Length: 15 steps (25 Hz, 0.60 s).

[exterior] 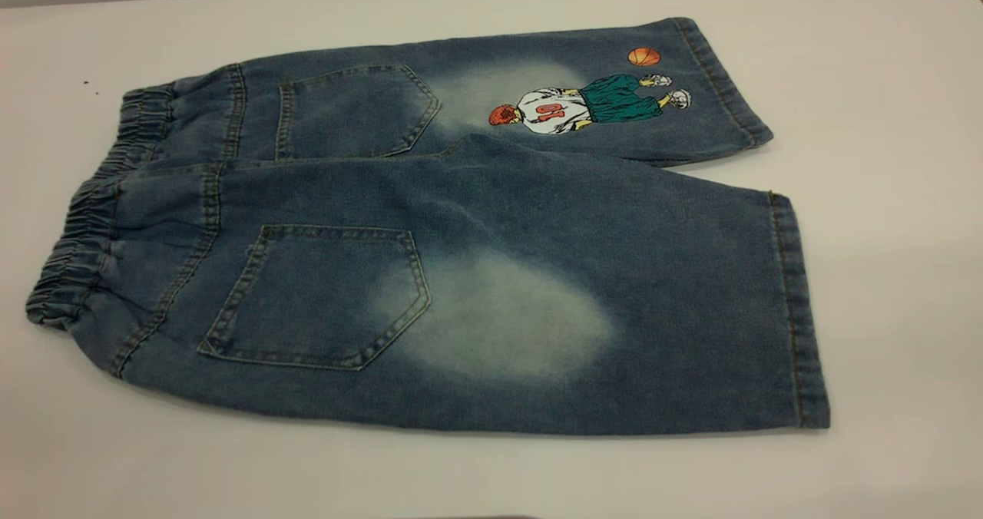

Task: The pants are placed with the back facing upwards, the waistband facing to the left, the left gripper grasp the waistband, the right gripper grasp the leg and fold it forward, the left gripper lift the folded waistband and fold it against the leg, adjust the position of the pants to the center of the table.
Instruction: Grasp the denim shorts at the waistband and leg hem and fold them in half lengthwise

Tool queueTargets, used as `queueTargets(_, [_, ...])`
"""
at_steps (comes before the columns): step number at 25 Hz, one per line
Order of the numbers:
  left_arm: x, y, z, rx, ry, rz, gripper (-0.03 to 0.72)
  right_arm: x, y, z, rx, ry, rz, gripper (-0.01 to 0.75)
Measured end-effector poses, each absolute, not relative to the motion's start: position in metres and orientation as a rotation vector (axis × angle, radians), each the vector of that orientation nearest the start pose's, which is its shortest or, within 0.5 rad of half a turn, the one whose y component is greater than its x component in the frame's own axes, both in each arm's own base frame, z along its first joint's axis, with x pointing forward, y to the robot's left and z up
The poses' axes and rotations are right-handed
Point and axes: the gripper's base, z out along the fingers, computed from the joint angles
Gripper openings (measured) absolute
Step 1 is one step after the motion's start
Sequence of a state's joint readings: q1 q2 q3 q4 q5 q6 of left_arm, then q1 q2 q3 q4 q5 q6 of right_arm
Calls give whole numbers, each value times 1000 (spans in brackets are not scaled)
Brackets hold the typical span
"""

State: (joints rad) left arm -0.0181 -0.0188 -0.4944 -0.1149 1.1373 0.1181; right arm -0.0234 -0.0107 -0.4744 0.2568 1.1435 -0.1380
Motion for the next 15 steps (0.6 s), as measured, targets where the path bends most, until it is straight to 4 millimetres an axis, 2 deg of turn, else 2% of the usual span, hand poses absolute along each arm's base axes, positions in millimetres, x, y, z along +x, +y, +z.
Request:
queueTargets(11, [-11, -9, 270, 155, 2097, -78, 563, -8, 21, 266, -136, 2116, 221, 565])
queueTargets(15, [-9, -8, 274, 74, 2089, -97, 563, -7, 21, 270, -106, 2131, 239, 565])
